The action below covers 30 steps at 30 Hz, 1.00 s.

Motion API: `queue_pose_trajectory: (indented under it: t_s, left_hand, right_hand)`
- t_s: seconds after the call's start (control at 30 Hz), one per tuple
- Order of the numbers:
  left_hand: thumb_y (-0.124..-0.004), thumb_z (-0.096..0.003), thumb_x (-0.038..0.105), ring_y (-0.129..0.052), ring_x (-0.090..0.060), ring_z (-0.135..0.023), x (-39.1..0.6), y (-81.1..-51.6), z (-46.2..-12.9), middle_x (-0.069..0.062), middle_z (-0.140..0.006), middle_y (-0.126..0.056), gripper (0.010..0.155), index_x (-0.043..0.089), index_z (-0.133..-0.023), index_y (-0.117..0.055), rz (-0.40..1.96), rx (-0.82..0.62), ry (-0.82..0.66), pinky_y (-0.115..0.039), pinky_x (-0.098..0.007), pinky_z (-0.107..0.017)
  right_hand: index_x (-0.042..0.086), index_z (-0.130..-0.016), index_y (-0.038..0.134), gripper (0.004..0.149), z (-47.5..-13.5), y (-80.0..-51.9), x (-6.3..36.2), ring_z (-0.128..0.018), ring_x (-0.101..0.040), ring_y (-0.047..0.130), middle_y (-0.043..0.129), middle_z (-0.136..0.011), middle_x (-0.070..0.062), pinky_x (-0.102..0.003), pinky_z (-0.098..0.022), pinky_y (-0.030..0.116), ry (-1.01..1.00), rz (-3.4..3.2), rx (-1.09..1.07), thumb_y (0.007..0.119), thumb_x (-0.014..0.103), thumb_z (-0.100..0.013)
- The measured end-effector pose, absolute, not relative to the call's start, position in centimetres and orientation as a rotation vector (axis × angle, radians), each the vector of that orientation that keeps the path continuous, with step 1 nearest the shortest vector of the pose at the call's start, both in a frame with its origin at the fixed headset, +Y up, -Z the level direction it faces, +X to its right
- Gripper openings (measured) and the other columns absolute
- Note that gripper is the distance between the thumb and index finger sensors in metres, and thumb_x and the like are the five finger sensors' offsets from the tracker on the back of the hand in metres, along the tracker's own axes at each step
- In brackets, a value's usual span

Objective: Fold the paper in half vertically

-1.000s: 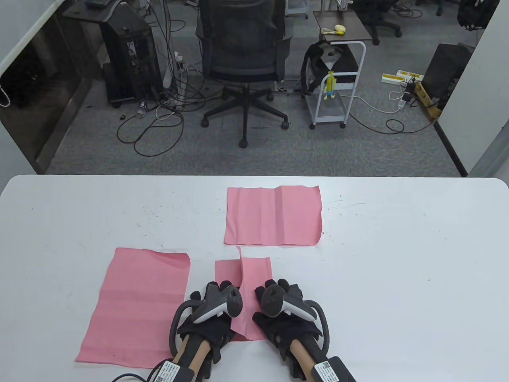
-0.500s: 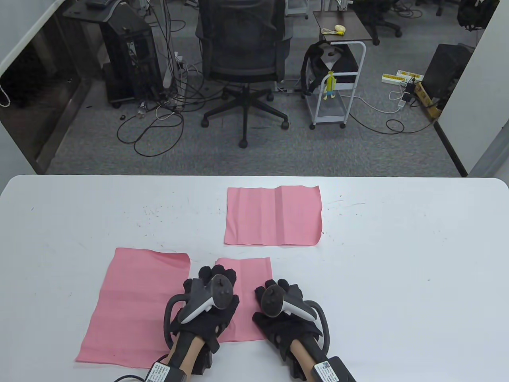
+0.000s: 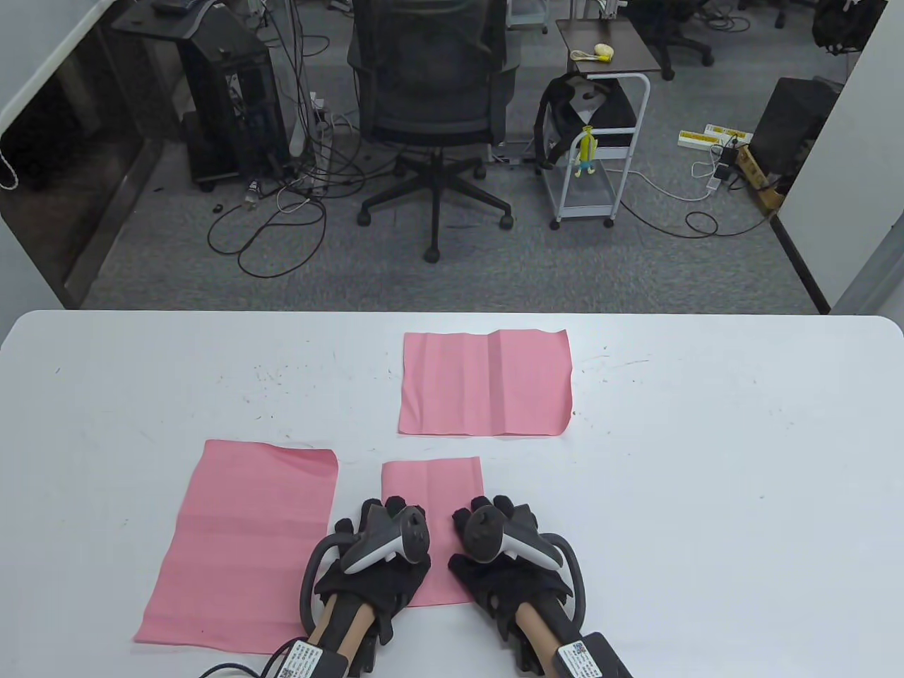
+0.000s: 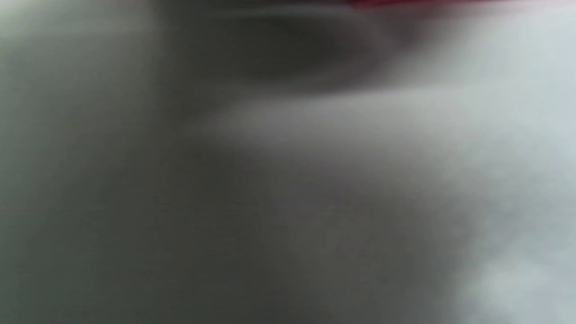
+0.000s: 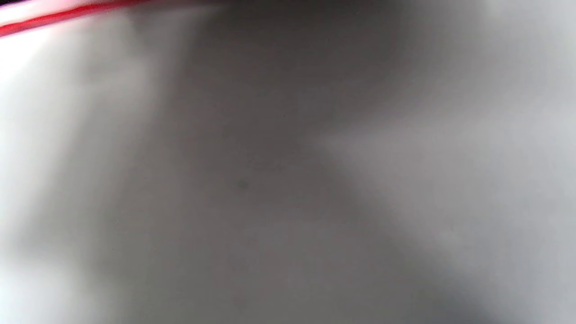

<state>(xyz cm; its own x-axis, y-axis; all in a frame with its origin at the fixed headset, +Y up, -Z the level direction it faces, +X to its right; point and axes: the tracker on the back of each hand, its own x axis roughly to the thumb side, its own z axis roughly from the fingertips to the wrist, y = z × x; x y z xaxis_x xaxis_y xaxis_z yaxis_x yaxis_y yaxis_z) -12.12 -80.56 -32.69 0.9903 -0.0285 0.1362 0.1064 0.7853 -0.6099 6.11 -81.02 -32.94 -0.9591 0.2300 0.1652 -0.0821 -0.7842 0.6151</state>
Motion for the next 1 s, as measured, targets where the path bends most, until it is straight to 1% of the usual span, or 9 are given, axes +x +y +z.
queue_pose_trajectory:
  t_s: [0.1,0.17,0.27,0.33,0.43,0.57,0.67,0.87,1.0]
  left_hand:
    - [-0.034,-0.0521,0.063,0.005,-0.032,-0.114,-12.1,-80.6,-32.7,0.006,-0.121,0.011,0.074,0.039,-0.111,0.005,-0.060,-0.668,-0.122,-0.014,-0.065,-0.084]
    - [-0.034,-0.0520,0.063,0.006,-0.031,-0.114,-12.2,-80.6,-32.7,0.006,-0.121,0.011,0.074,0.039,-0.111,0.005,-0.055,-0.669,-0.124,-0.013,-0.065,-0.083]
    - [-0.034,-0.0521,0.063,0.006,-0.031,-0.114,-12.2,-80.6,-32.7,0.006,-0.121,0.012,0.074,0.039,-0.111,0.005,-0.053,-0.670,-0.123,-0.013,-0.065,-0.083]
    - [-0.034,-0.0520,0.063,0.006,-0.031,-0.114,-12.2,-80.6,-32.7,0.006,-0.121,0.011,0.074,0.039,-0.111,0.004,-0.054,-0.670,-0.123,-0.013,-0.065,-0.083]
    - [-0.034,-0.0520,0.063,0.006,-0.031,-0.114,-12.2,-80.6,-32.7,0.006,-0.121,0.011,0.074,0.039,-0.111,0.005,-0.053,-0.669,-0.123,-0.013,-0.065,-0.083]
    - [-0.034,-0.0521,0.063,0.006,-0.031,-0.114,-12.2,-80.6,-32.7,0.006,-0.121,0.011,0.074,0.039,-0.111,0.005,-0.052,-0.668,-0.123,-0.013,-0.065,-0.083]
    - [-0.034,-0.0519,0.063,0.005,-0.031,-0.114,-12.3,-80.6,-32.7,0.006,-0.121,0.011,0.074,0.039,-0.111,0.004,-0.052,-0.667,-0.124,-0.013,-0.065,-0.083]
    - [-0.033,-0.0516,0.063,0.004,-0.032,-0.114,-12.2,-80.5,-32.7,0.006,-0.121,0.010,0.074,0.039,-0.111,0.004,-0.068,-0.657,-0.124,-0.014,-0.065,-0.084]
    - [-0.033,-0.0515,0.064,0.005,-0.031,-0.114,-12.2,-80.5,-32.7,0.006,-0.121,0.011,0.075,0.039,-0.111,0.004,-0.069,-0.662,-0.124,-0.014,-0.065,-0.084]
  right_hand:
    - [0.037,-0.105,0.015,0.069,-33.0,-80.9,6.1,-0.105,-0.029,0.001,0.003,-0.114,0.003,-0.058,-0.074,0.010,0.945,2.795,0.343,0.053,0.057,-0.050]
    - [0.036,-0.106,0.019,0.070,-33.1,-80.4,6.2,-0.106,-0.030,0.006,0.009,-0.115,0.002,-0.059,-0.075,0.014,0.917,2.792,0.342,0.056,0.056,-0.050]
    - [0.031,-0.107,0.027,0.069,-32.9,-79.0,6.5,-0.108,-0.034,0.022,0.023,-0.117,-0.003,-0.061,-0.076,0.028,0.813,2.735,0.328,0.057,0.055,-0.050]
    - [0.028,-0.107,0.041,0.065,-32.7,-77.6,6.6,-0.108,-0.035,0.035,0.038,-0.117,-0.005,-0.060,-0.076,0.037,0.726,2.725,0.325,0.058,0.053,-0.050]
    - [0.026,-0.105,0.054,0.061,-32.2,-76.3,6.5,-0.104,-0.035,0.053,0.054,-0.113,-0.006,-0.056,-0.075,0.050,0.625,2.773,0.325,0.060,0.053,-0.050]
    - [0.024,-0.101,0.064,0.059,-32.0,-76.6,5.9,-0.099,-0.035,0.066,0.067,-0.108,-0.007,-0.055,-0.072,0.058,0.658,2.821,0.334,0.061,0.053,-0.050]
    - [0.024,-0.101,0.064,0.058,-32.0,-77.2,5.7,-0.099,-0.032,0.065,0.065,-0.108,-0.004,-0.053,-0.072,0.058,0.696,2.876,0.339,0.061,0.053,-0.050]
    - [0.025,-0.103,0.060,0.059,-32.2,-77.6,5.7,-0.101,-0.032,0.058,0.059,-0.110,-0.005,-0.054,-0.073,0.055,0.736,2.847,0.329,0.061,0.053,-0.051]
    - [0.027,-0.105,0.054,0.061,-33.2,-77.9,5.2,-0.104,-0.031,0.051,0.052,-0.113,-0.003,-0.053,-0.075,0.050,0.796,2.831,0.258,0.060,0.054,-0.051]
